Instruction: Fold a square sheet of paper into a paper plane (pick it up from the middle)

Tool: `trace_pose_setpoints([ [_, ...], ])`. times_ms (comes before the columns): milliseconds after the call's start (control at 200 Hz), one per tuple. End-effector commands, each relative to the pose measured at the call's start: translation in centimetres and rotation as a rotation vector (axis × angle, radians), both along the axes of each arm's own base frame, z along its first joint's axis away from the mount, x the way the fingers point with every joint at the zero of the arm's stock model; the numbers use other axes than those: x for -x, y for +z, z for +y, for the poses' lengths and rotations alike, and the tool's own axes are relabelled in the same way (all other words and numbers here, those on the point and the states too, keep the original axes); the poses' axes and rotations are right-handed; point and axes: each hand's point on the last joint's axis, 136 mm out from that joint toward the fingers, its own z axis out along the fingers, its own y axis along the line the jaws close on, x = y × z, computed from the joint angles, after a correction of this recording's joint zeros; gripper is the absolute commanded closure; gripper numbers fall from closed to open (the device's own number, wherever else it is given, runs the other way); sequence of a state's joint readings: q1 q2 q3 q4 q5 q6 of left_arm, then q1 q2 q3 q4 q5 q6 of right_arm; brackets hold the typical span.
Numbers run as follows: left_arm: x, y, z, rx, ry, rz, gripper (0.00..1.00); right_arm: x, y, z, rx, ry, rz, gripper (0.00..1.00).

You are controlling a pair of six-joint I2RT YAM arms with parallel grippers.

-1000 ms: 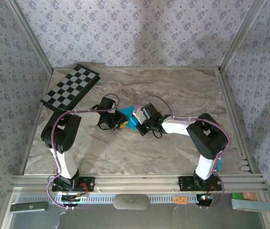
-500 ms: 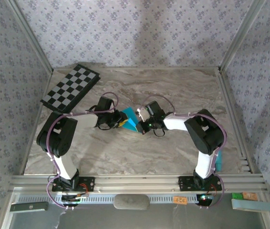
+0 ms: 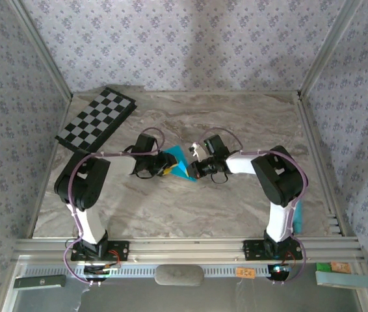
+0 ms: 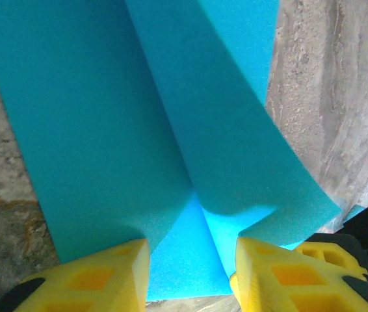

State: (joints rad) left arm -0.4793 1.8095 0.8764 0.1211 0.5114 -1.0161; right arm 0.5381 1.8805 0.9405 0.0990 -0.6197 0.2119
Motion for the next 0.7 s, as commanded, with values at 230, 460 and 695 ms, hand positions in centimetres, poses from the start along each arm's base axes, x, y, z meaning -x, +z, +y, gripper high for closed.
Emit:
trace_pose_setpoints([
  [230, 0.9, -1.8, 0.4, -0.096, -0.054, 0.056, 0.54, -1.0, 0.8, 0.4, -0.1, -0.03, 0.094, 0.96],
  [460, 1.5, -2.5, 1.2, -0.196, -0.076, 0.089, 0.52, -1.4, 0.6, 0.2, -0.122, -0.056, 0.144, 0.96],
  [695, 1.8, -3.1, 1.2, -0.223, -0.084, 0.115, 0.52, -1.7, 0.2, -0.1, -0.135, -0.074, 0.19, 0.96],
])
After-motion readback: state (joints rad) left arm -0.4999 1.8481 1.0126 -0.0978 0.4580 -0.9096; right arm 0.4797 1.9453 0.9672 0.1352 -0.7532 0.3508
